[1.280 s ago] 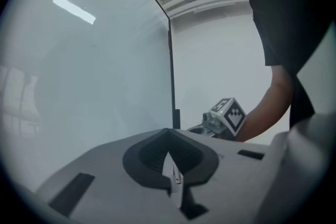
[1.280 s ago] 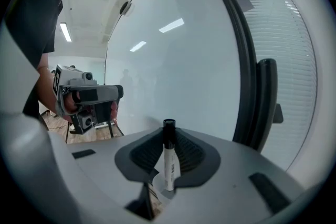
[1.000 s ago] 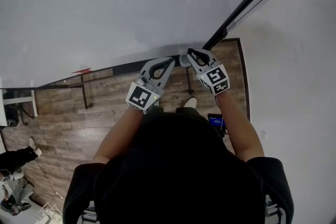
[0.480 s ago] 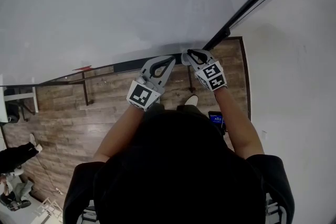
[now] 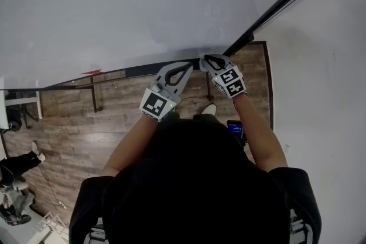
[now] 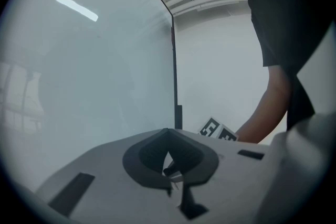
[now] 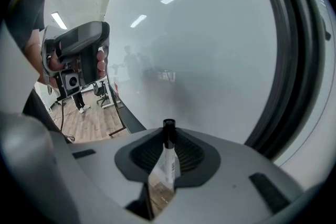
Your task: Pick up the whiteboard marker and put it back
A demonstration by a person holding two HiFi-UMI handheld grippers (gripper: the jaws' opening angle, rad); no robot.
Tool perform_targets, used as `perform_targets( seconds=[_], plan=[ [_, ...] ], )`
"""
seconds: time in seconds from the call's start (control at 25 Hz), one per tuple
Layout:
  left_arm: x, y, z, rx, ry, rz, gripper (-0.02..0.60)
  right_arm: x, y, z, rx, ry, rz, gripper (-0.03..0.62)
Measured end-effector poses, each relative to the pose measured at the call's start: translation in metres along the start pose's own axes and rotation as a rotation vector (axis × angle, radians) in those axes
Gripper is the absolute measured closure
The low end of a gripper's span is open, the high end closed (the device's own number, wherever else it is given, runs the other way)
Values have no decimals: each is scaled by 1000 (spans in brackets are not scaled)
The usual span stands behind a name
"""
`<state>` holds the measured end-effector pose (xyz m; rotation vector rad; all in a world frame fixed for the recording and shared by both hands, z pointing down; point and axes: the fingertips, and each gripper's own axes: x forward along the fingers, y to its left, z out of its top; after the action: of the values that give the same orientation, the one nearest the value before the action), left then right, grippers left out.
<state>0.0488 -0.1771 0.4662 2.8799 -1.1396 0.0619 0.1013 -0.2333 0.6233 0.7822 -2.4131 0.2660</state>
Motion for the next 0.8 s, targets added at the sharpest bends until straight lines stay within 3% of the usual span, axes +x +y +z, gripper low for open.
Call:
perform_targets(
  seconds=[0.8],
  plan=[
    [-8, 6, 2, -3, 10, 25, 578, 12, 6, -3, -4, 46, 37, 511]
  ],
)
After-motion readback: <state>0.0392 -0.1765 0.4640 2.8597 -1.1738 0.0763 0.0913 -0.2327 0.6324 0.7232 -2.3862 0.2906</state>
